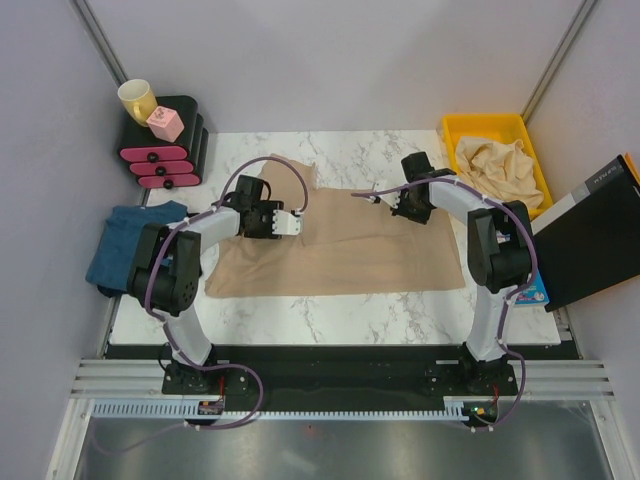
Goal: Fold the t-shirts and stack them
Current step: Fold the tshirt
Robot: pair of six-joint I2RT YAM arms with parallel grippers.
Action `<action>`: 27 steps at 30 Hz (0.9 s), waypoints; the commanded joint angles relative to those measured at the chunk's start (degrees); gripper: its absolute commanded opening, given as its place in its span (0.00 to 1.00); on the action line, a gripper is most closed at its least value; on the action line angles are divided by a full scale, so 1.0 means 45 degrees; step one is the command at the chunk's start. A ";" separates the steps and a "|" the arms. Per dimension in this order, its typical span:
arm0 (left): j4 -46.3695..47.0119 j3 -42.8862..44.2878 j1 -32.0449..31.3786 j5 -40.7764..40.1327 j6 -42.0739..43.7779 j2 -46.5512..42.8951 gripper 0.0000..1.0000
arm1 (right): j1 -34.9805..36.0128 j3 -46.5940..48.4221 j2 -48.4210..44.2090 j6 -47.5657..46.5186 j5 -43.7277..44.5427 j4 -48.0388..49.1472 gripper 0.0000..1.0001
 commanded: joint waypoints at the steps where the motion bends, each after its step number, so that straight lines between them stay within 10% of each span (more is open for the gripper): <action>1: 0.0023 -0.0728 -0.0021 -0.0033 -0.0025 -0.0496 0.61 | -0.0015 -0.0095 -0.0287 0.0301 -0.0047 0.0189 0.01; 12: -0.2119 -0.0708 -0.0157 0.1587 -0.1080 -0.3561 0.57 | 0.0024 -0.0915 -0.2787 -0.0556 -0.1979 -0.2581 0.00; 27: -0.4019 -0.2760 -0.0783 0.1550 -0.0787 -0.2822 0.15 | 0.0024 -0.3238 -0.1852 -0.0753 -0.2430 -0.3425 0.00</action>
